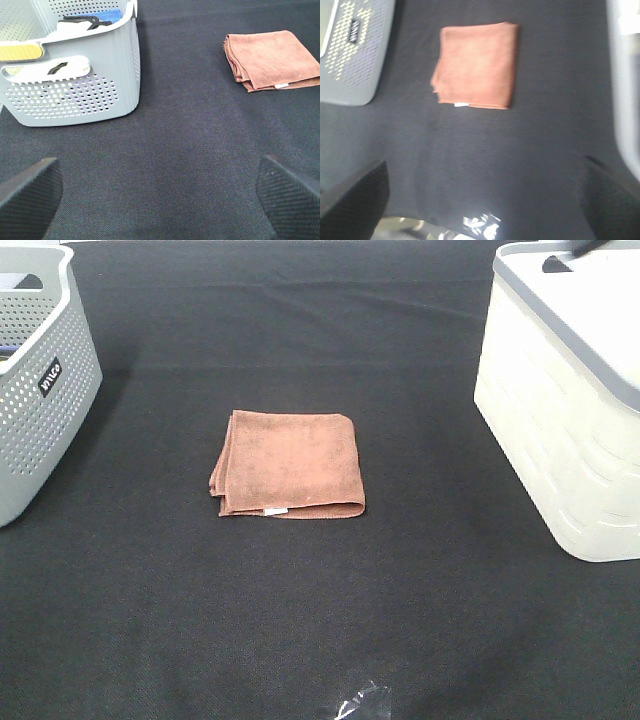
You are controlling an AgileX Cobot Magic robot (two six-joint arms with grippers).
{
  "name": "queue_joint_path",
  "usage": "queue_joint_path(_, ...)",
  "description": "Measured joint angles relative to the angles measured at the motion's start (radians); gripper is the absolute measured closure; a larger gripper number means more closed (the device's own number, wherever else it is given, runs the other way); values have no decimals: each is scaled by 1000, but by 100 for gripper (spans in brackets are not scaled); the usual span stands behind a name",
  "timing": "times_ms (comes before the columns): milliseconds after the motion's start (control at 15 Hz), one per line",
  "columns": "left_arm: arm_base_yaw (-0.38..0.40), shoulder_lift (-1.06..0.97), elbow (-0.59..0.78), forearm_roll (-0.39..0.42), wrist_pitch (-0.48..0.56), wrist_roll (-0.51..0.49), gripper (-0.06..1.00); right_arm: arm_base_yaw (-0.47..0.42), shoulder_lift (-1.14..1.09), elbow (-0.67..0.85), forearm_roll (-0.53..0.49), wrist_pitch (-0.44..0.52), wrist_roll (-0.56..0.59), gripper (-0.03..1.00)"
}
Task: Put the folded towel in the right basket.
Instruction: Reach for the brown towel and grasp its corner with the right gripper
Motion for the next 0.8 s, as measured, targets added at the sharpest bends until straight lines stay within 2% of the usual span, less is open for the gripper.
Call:
queue_joint_path(133,0,0,0,0,0,0,-4,140,137,0,7,-126,27,0)
queue_joint_path(267,0,0,0,0,0,0,-4,254,315,-39,13,-204,51,0)
queue_joint_path(800,0,0,0,0,0,0,-4,274,765,-291,6,-251,50,0)
